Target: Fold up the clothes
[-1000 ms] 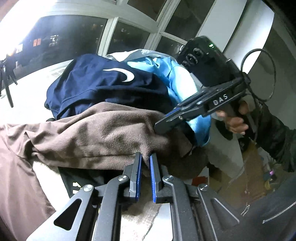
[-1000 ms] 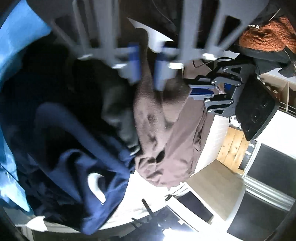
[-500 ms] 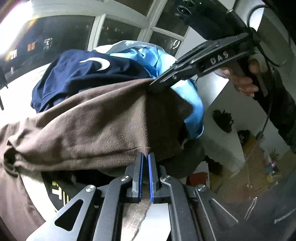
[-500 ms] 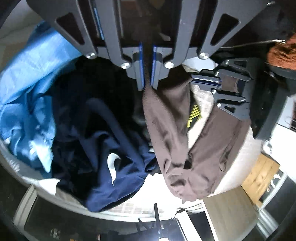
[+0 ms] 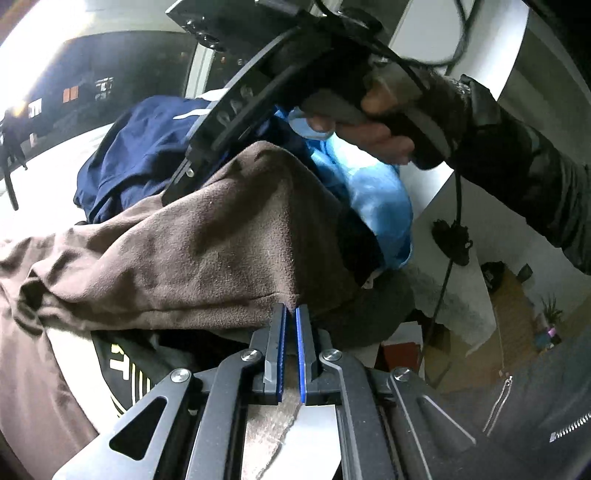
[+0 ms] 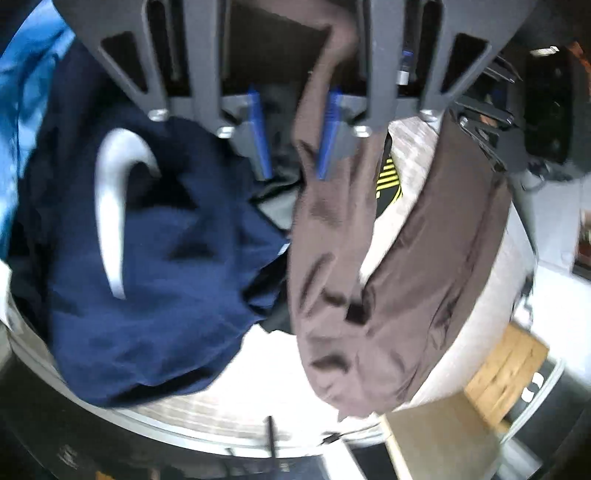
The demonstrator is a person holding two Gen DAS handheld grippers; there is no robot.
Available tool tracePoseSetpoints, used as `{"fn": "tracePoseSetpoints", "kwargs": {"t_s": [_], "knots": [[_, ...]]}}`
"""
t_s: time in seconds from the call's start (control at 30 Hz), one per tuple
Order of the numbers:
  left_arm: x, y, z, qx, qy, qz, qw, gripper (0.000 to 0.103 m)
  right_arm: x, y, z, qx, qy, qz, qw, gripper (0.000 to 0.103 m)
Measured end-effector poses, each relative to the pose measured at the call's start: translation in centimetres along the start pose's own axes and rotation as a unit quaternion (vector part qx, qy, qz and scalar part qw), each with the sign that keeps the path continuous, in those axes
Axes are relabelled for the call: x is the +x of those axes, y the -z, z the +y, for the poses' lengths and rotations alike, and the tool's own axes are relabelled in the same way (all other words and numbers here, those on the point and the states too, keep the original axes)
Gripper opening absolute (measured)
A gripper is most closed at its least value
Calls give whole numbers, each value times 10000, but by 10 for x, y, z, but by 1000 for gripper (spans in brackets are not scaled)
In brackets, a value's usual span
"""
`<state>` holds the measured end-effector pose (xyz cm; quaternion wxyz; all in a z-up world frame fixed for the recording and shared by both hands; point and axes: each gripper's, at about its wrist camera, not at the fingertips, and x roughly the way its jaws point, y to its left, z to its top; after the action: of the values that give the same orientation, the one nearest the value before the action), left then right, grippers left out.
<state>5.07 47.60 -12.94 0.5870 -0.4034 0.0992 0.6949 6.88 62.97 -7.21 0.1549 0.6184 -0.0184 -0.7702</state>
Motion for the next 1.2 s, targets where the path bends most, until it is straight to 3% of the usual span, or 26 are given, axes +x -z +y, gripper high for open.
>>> {"fn": "tracePoseSetpoints", "kwargs": {"t_s": [0.1, 0.23, 0.33, 0.37, 0.47, 0.5, 0.53, 0.57, 0.8, 0.9, 0.97, 1.03, 1.1, 1.2], "knots": [[-4, 10, 3, 10, -27, 189, 9998, 5, -8, 1, 3, -44, 114, -86, 9999, 5], [-20, 12, 25, 83, -391, 312, 9987, 4, -22, 3, 0, 83, 153, -213, 9996, 5], [-20, 1, 45, -55, -620, 461, 9970, 11, -19, 3, 3, 187, 157, -250, 9994, 5], [-19, -2, 48, -58, -677, 462, 9966, 19, -19, 4, 5, 202, 148, -261, 9993, 5], [-8, -14, 47, -6, -468, 317, 9984, 30, -21, 4, 7, 215, 174, -292, 9992, 5], [-2, -17, 45, 55, -409, 294, 9987, 30, -22, 4, 7, 232, 187, -301, 9991, 5], [5, -18, 42, 142, -379, 328, 9986, 23, -22, 3, 7, 242, 196, -314, 9990, 5], [14, -16, 40, 270, -278, 435, 9983, 0, -24, 3, 8, 259, 232, -353, 9988, 5], [14, 3, 24, 510, -124, 697, 9962, 0, -56, 2, -8, 574, 488, -995, 9922, 1], [1, 1, 26, 542, -253, 662, 9960, 0, -64, 20, -19, 806, -227, -830, 9930, 3], [-8, -1, 28, 564, -339, 639, 9958, 0, -72, 43, -13, 715, -267, -837, 9936, 11], [-17, -3, 29, 585, -425, 616, 9955, 2, -74, 70, -10, 754, -290, -819, 9934, 44], [-23, -4, 33, 574, -509, 607, 9952, 5, -70, 99, -12, 954, -333, -857, 9912, 53], [-28, -3, 46, 477, -634, 630, 9949, 7, -51, 127, -16, 1243, -343, -806, 9884, 54]]}}
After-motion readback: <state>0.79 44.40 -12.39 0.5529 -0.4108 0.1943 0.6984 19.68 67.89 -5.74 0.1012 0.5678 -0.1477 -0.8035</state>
